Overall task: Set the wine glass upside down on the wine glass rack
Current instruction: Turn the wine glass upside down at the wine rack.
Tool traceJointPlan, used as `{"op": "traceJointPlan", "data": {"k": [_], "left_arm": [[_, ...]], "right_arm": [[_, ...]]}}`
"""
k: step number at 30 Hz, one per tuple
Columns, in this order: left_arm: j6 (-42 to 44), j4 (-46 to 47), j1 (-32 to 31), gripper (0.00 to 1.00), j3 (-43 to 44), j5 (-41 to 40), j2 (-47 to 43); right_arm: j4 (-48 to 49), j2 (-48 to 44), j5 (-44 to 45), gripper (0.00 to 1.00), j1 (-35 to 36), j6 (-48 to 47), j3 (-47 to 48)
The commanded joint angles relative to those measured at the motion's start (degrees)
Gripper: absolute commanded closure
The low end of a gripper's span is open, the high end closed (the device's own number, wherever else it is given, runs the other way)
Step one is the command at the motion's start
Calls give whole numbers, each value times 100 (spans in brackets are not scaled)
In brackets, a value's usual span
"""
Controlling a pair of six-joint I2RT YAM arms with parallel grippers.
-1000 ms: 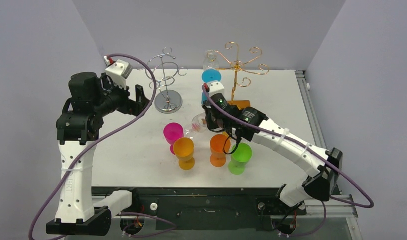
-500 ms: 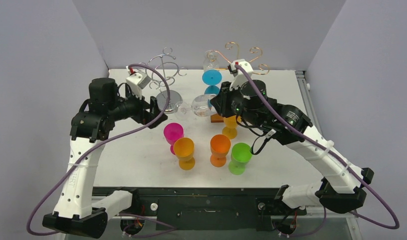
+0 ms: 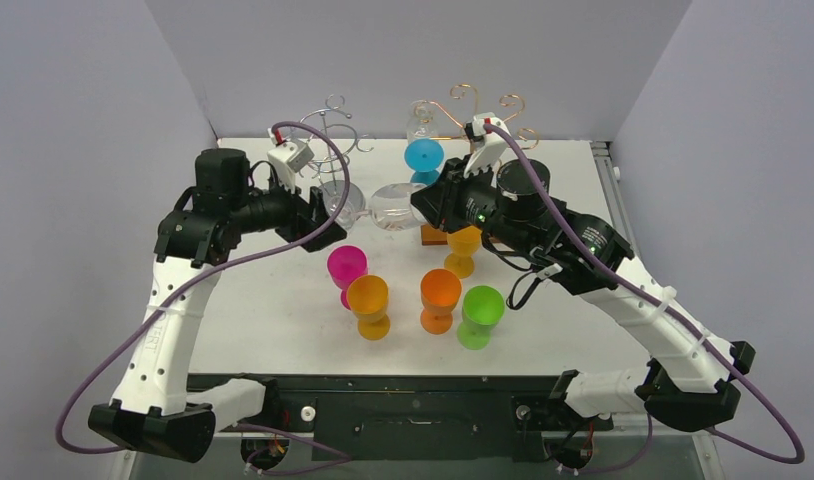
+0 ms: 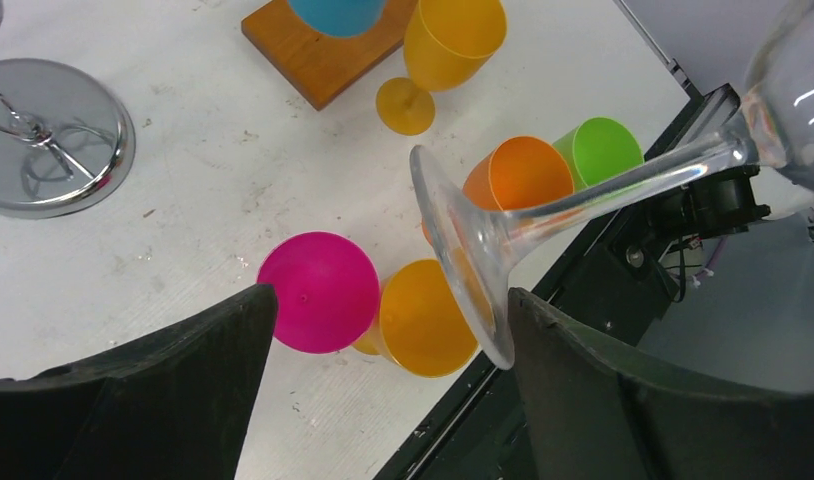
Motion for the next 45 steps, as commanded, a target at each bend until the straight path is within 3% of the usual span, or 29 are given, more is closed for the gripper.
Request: {"op": "traceJointPlan", "data": {"k": [1,6,14,18,21,26,32,35,37,45], "left_arm": [[-66,318,-12,22,406,419,126],[2,282,-16,63,665,480,330],[842,-87,-47,100,1073,551,448],[1833,-187,-106,100,1098,72,213],[2620,-110,-141,100,1085,-362,-13],[3590,97,-155,100,1013,-707,-337],[4635,1101,-218,100,176,-518,-1140],[5071,1678,-232,100,-190,-313,-1458],[5233,2091,-228,100,-475,-156,-1655],[5920,2619,-230,100,-929,310,-2063]], "right_arm": [[751,-210,-258,100,16,228,-72],[985,-268,-467,100,17,291,-284],[1231,-354,-810,97,-14,379,-738],[1186,-520,-1121,71,-166,377,-981],[1012,-668,-1420,60,-414,377,-1160],[780,-996,-1990,52,-990,340,-1548],[383,-941,-2225,42,-1050,77,-1345],[521,-759,-2546,29,-1036,29,-1236],[703,-626,-2733,24,-916,-71,-1207],[1302,-325,-2425,22,273,-1238,-1416]]}}
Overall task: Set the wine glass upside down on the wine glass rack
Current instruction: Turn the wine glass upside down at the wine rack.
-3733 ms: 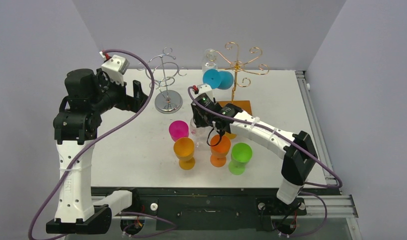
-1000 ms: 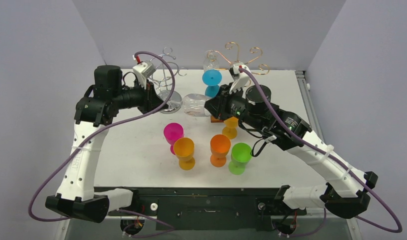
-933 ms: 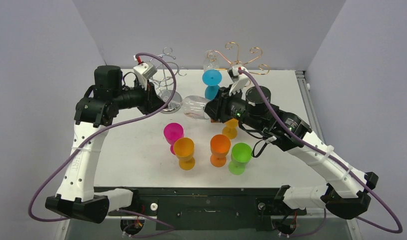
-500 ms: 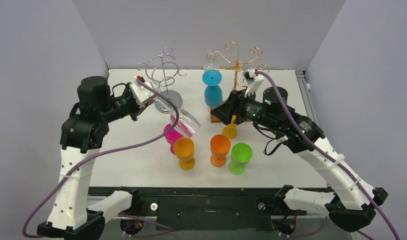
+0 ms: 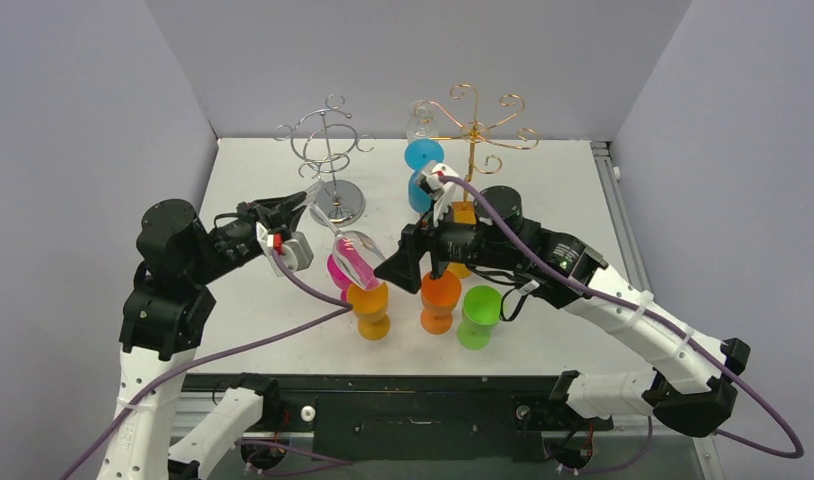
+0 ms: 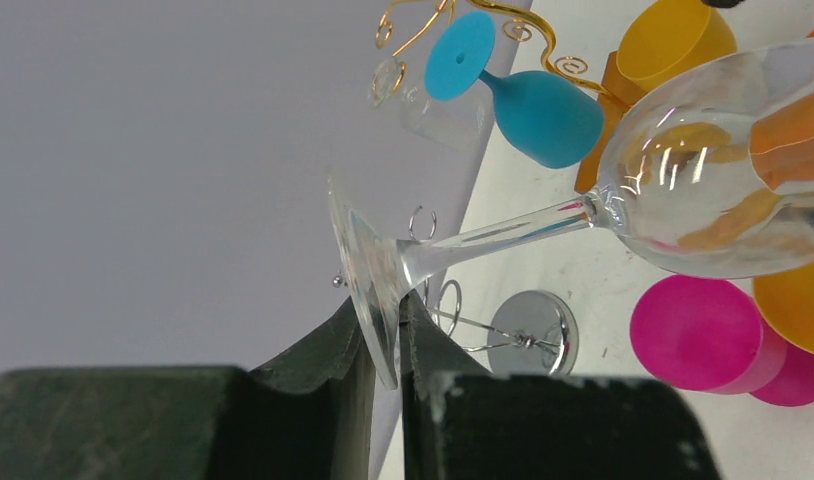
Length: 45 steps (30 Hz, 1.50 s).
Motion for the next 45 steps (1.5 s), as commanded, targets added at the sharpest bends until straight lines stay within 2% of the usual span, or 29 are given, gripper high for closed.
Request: {"op": "traceJointPlan", "data": {"k": [1,6,20,31,37,42,44,45], "left_arm": [[543,903,-15,100,-139,462,-219],[655,877,-17,100,-136,682,-300],[972,817,-19,100,-176,1080,-458],[1050,784,-13,100,-241,1105,-572],[977,974,-15,100,-289,986,-595],[877,1101,-17,100,-301,827,-602],[690,1224,-17,100,-300,778,-612],[582,1292,-19,95,-302,745,-615]], "right_arm": [[902,-30,-54,21,379,-703,-192],[2018,-137,-164,21,483,-901,-913],[2078,758,-1178,19,582,-1126,-587],[2732,806,-1424,19,608,-844,-780],[2476,863,-1621,36,536,-827,-777],[2552,841,-1882,44,457,-778,-986],[2508,888,-1912,59,422,-752,-913],[2446,905,-1917,67,396,-752,-856]]}}
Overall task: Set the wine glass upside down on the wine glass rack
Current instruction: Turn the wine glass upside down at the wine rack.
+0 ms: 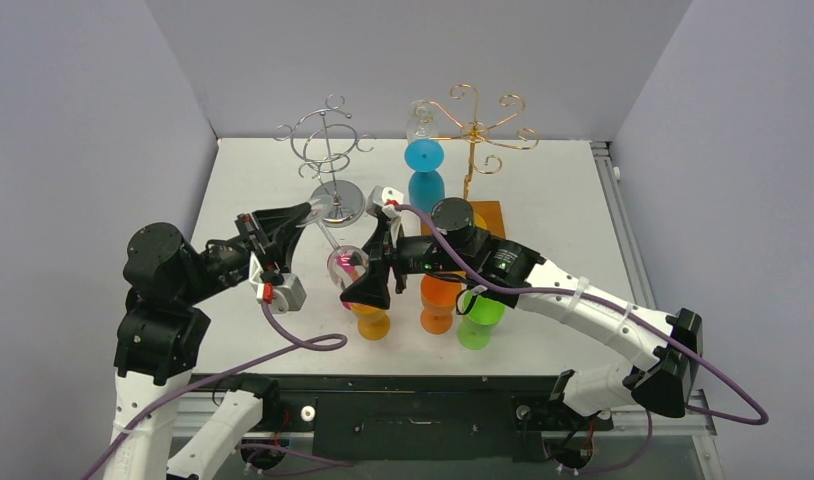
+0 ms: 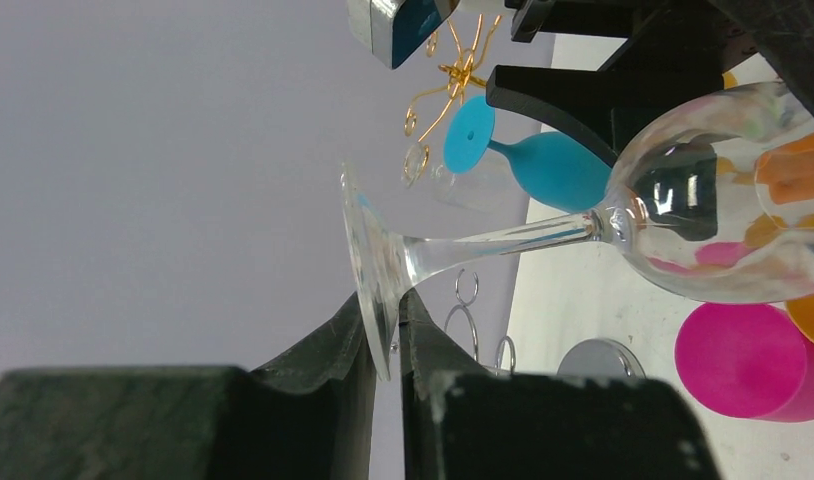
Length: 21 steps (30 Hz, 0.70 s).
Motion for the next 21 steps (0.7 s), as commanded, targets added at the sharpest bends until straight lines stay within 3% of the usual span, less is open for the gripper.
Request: {"op": "traceJointPlan", "data": {"k": [1,3,5,8,11,21], "left_arm": [[-465,864,-10,87,89,-186,-69],[-882,1050,-3,54,75,-325,-67],[-1209,1069,-8,27,109,-404,-33],[-1364,861,-5,9,203,-481,25],[-1603,841,-3,2,246,-619,46],[-2851,802,-2,4,464,-1282,202]], "right_arm": [[20,49,-304,72,-98,24,111],[-36,8,-125,78,-129,-10,166],[3,-69,53,81,-171,-39,158],[81,-228,339,85,-284,-46,101],[225,-434,548,88,-476,0,-48],[-154,-1270,1120,100,-1104,-351,-434]]}}
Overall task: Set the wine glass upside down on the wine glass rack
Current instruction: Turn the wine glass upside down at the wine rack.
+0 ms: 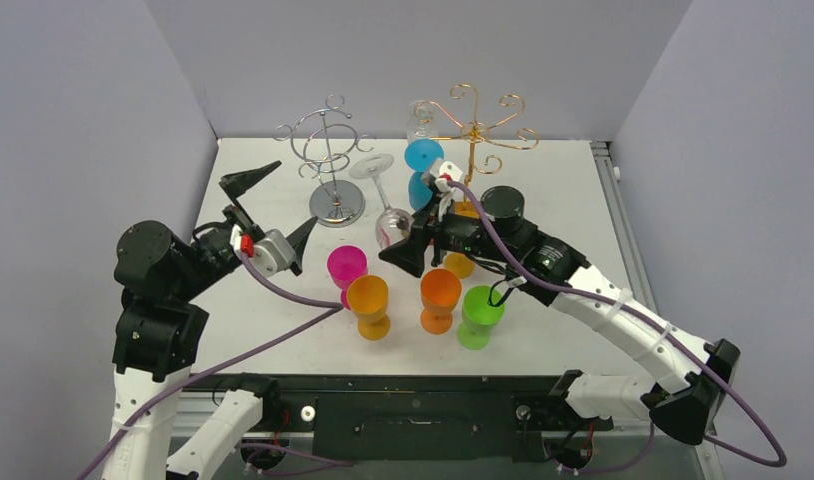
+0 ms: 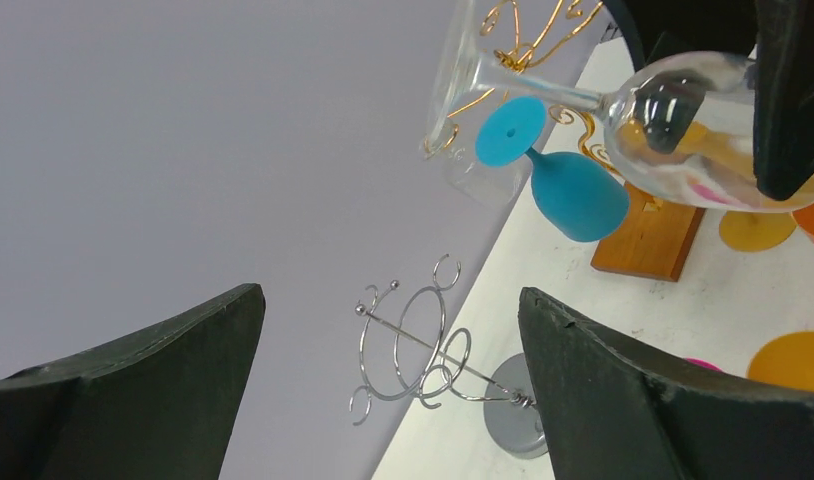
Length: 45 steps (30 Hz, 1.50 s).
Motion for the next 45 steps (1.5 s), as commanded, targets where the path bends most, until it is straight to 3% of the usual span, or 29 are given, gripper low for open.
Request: {"op": "traceJointPlan", "data": {"k": [1,14,26,34,45], "left_arm": [[-1026,101,-7,4,453,-556,140],[-2521,-612,1,4,1145,-1656,570],[-2904,-1036,3,4,1375,-1601,928],[-3040,-1459,1,4,1527,-1653,1184],[-3023,-1499,1,4,1384,-1645,1096]], "right_arm": [[161,-624,430,100,-242,-330,-127],[68,-1728,623,100,-1931,-466,-825],[543,-2556,1048,100,-3263,-599,-1876],[1417,-2120,902,100,-3815,-500,-2300],[1709,-1035,630,100,-3792,-947,-2112]]}}
